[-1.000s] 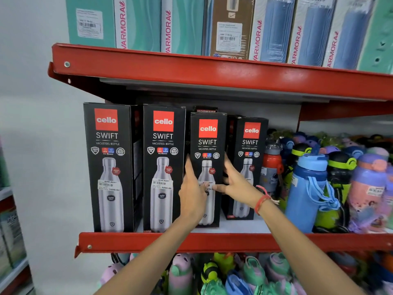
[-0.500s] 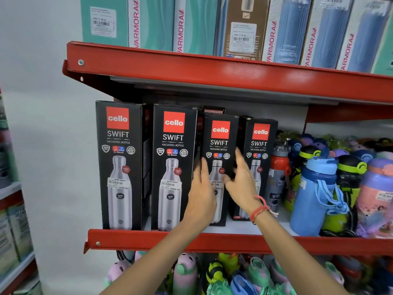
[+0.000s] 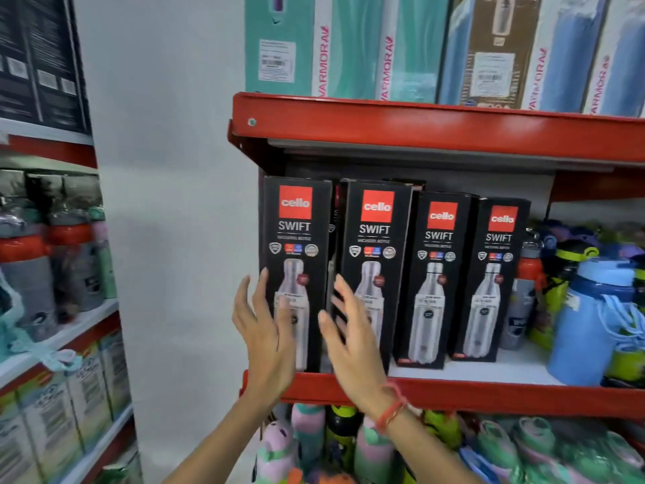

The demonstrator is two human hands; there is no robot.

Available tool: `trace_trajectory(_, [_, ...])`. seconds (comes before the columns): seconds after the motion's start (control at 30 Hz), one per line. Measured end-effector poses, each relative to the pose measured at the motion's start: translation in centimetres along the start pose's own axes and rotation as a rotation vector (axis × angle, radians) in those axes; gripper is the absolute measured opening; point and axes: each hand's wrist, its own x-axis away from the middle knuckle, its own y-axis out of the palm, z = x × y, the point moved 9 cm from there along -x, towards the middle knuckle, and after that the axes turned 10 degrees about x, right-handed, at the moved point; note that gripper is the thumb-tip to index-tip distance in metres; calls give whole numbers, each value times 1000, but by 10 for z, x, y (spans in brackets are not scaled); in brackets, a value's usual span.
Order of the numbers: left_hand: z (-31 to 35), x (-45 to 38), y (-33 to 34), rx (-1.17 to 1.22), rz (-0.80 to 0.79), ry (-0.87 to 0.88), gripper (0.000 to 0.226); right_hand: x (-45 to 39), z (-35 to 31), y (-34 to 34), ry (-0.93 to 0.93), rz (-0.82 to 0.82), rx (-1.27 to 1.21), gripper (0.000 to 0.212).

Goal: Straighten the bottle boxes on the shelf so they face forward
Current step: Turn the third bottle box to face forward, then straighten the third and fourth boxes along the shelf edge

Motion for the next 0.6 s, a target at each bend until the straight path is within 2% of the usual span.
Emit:
trace_trajectory(0.13, [-47, 11, 0, 186, -265, -250, 58, 18, 20, 56, 191, -147, 40, 72])
trace_trajectory(0.2, [-58, 15, 4, 268, -392, -342, 60, 15, 21, 61, 213, -135, -2, 71])
trace_trajectory(0.27, [-58, 15, 3, 239, -472, -385, 54, 11, 20, 59, 223, -119, -24, 72])
trace_trajectory(0.6, [-57, 18, -7, 184, -539, -396, 59, 15, 16, 53, 233, -165, 13, 73])
